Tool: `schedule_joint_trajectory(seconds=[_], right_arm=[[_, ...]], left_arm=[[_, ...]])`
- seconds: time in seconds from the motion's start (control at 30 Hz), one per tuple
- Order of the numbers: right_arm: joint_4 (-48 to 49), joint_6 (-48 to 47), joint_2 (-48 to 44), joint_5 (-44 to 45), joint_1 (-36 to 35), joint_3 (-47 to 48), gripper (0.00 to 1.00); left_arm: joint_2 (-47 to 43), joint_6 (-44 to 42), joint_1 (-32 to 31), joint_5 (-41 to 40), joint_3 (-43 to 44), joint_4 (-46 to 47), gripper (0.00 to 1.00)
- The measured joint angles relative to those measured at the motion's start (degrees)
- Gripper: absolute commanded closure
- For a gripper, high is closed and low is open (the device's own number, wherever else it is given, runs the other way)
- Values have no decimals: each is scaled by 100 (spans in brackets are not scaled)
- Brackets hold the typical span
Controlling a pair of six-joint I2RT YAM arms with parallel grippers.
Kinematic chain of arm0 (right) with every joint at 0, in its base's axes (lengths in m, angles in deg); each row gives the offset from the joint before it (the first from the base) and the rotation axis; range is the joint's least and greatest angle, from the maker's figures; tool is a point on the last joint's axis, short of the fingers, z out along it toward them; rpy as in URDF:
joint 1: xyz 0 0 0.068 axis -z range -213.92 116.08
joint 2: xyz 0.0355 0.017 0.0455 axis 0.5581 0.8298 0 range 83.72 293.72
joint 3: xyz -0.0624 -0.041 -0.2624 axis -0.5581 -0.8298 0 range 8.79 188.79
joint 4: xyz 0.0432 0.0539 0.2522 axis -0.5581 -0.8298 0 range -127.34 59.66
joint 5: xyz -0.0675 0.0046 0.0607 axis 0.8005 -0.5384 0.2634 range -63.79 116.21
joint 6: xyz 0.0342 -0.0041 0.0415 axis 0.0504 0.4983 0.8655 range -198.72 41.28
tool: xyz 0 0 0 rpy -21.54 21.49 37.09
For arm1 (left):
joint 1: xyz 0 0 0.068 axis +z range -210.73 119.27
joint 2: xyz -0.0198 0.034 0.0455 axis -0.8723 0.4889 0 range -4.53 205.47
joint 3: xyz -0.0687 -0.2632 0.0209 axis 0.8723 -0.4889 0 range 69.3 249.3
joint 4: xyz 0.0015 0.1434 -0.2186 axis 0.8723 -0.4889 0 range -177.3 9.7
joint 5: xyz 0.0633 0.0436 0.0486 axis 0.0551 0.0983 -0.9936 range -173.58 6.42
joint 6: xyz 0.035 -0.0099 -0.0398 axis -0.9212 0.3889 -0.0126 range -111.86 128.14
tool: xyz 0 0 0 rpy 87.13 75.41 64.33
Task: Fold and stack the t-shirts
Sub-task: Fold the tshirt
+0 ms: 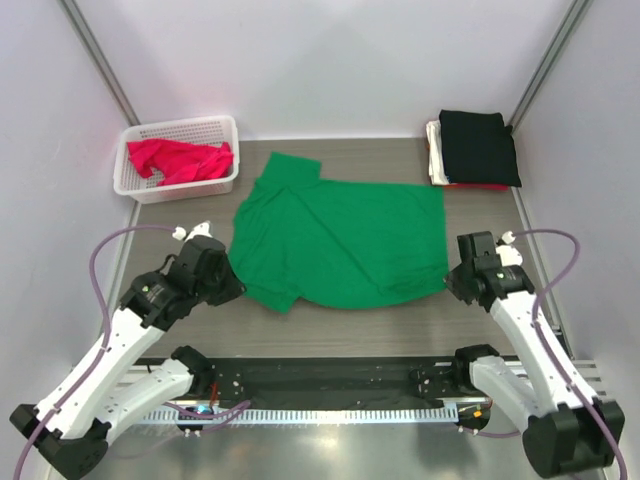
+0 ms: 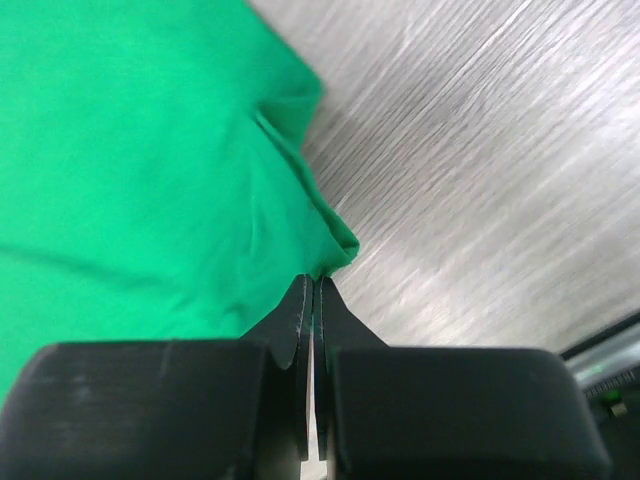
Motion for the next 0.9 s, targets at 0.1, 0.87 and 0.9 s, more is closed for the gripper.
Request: schedule_joint_trajectory(seconds=[0.1,0.87,0.9], right_arm=[[-450,-26,-551,-35,0,271,99],[-944,-586,435,-227,0,1139,99],[-839,-632,601,-210,2,1204,99]], left_arm=[[-52,-24,0,7,262,-273,100],[3458,-1947,529,-72,2844,-658,100],[3674,-2055,651,-28,2973,-632,100]])
